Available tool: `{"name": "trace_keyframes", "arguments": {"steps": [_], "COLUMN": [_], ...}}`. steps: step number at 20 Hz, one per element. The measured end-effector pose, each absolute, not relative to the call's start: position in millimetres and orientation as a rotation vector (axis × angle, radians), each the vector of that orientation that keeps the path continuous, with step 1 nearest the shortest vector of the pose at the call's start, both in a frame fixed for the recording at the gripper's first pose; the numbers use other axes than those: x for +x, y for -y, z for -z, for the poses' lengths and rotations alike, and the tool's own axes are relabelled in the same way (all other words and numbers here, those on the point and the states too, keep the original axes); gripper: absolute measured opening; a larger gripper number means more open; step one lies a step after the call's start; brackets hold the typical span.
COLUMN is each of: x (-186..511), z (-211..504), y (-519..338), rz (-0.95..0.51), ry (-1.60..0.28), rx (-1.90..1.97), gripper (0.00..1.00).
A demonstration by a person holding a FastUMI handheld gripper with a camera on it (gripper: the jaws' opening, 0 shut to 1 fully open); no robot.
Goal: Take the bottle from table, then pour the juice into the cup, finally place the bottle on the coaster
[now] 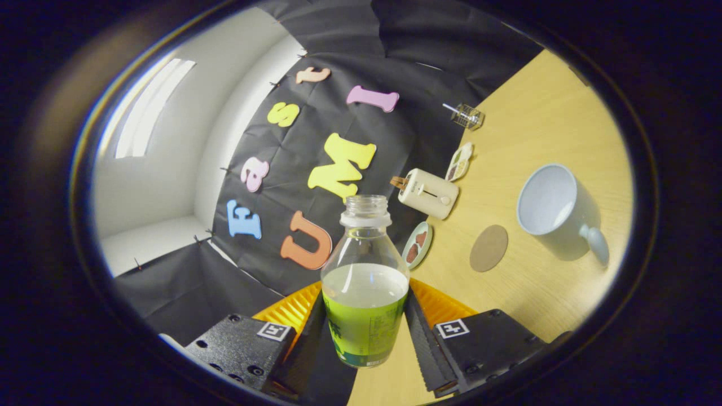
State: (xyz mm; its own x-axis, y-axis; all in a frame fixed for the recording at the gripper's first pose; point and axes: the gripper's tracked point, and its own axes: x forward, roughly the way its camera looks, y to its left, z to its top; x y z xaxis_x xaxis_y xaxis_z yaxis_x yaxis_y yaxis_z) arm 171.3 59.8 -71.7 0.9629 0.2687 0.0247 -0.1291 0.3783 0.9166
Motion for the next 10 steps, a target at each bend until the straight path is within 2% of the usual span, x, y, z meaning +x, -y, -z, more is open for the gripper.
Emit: {"name": "trace_keyframes", "arguments": {"steps": [10], "x": [175], "z": [88], "y": [-25], "rz": [-0.279], "ry": [-0.156], "rx": [1.567], "gripper": [0.79]}}
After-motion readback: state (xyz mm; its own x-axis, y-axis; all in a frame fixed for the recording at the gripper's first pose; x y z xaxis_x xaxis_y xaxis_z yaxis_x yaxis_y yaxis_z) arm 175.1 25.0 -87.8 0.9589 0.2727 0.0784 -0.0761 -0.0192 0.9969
